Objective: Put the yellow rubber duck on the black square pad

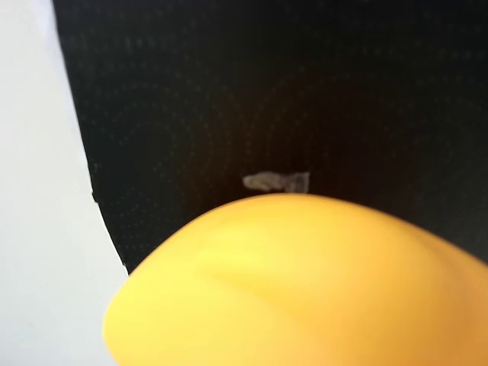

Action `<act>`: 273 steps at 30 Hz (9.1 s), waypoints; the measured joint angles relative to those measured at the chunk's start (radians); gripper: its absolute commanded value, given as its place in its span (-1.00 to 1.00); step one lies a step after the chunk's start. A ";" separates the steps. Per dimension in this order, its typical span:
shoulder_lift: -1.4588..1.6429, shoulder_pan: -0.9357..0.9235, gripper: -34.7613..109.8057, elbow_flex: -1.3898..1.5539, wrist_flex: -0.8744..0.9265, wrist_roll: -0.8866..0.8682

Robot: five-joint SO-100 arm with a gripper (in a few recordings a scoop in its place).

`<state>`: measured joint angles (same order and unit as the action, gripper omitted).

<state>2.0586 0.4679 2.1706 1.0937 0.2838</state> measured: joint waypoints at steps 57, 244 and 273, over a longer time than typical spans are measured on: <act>-0.002 -0.195 -0.04 -0.224 0.051 0.164; 1.316 -0.695 -0.47 0.833 -0.268 -0.183; 1.316 -0.695 -0.47 0.864 -0.268 -0.183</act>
<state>3.3748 -0.2270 3.0342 0.8253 0.1012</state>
